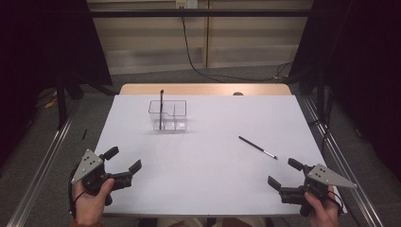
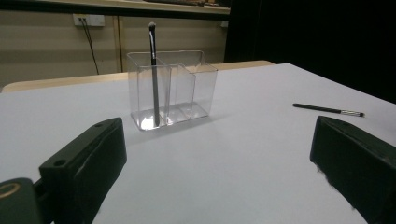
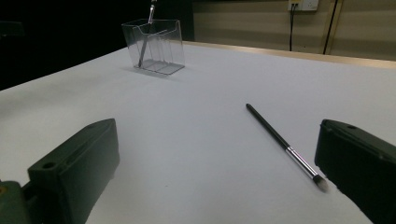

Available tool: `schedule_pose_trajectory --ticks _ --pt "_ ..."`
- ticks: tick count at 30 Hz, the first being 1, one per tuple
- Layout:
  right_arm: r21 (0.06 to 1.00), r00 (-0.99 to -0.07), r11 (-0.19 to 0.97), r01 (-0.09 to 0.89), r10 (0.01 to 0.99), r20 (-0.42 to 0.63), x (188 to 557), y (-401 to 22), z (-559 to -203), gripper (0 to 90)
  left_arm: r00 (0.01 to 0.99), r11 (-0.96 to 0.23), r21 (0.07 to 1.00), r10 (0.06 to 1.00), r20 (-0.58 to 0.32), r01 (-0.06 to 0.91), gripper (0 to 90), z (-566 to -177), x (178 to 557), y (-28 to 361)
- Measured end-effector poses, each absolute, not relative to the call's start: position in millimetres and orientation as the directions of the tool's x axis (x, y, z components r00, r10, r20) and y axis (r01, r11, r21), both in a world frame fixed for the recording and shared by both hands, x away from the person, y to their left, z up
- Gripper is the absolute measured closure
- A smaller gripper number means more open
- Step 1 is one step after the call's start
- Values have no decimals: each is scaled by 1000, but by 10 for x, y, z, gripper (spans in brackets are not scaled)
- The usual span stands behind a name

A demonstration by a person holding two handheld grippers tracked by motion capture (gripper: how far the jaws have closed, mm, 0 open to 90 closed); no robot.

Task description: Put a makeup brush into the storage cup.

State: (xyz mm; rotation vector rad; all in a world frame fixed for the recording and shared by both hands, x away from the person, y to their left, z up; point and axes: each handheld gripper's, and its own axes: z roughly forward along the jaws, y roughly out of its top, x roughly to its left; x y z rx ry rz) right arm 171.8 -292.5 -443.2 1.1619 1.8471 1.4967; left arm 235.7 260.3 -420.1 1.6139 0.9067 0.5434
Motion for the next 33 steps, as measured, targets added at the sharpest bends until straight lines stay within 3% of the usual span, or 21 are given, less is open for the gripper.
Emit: schedule_pose_trajectory --ticks 33 --pt "957 -500 15 289 855 137 1791 -2974 -4408 0 590 -42 967 799 -117 250 41 -4279 2073 2667"
